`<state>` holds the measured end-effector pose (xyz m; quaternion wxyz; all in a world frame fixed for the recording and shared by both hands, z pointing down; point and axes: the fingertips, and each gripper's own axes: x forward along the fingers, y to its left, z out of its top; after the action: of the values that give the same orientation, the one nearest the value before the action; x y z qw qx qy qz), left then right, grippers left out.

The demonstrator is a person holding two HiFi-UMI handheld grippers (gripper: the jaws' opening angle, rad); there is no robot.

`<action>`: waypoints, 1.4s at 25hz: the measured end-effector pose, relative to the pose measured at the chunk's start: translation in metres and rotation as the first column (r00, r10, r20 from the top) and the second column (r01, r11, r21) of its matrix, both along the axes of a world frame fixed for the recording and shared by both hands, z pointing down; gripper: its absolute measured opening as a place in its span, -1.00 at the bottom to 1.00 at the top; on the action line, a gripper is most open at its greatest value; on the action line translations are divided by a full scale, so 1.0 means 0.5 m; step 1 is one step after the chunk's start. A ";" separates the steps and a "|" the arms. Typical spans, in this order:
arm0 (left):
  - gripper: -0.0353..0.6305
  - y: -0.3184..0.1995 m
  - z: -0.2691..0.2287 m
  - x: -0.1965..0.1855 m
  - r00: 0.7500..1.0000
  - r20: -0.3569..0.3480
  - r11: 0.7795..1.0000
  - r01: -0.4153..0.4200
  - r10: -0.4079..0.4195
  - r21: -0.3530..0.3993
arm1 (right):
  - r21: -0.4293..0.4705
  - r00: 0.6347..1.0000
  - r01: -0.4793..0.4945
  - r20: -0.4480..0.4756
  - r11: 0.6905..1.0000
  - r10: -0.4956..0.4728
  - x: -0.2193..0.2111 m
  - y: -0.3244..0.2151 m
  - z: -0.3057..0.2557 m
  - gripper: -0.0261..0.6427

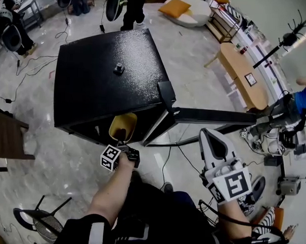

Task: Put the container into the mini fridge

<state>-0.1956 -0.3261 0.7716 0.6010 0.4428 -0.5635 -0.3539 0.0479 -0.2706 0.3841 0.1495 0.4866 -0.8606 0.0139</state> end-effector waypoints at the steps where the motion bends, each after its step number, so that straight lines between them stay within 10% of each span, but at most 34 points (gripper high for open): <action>1: 0.08 0.001 -0.003 0.003 1.000 -0.001 1.000 0.005 -0.005 -0.002 | -0.004 1.000 -0.002 0.003 1.000 0.002 0.001 0.002 0.003 -0.88; 35: 0.31 -0.054 0.036 -0.010 0.999 0.017 0.994 0.038 -0.036 -0.104 | -0.019 0.999 0.016 -0.048 1.000 -0.017 -0.023 0.013 0.024 -0.88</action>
<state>-0.2006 -0.3529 0.7895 0.6123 0.4030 -0.5938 -0.3318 0.0363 -0.2643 0.3961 0.1747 0.4782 -0.8607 0.0088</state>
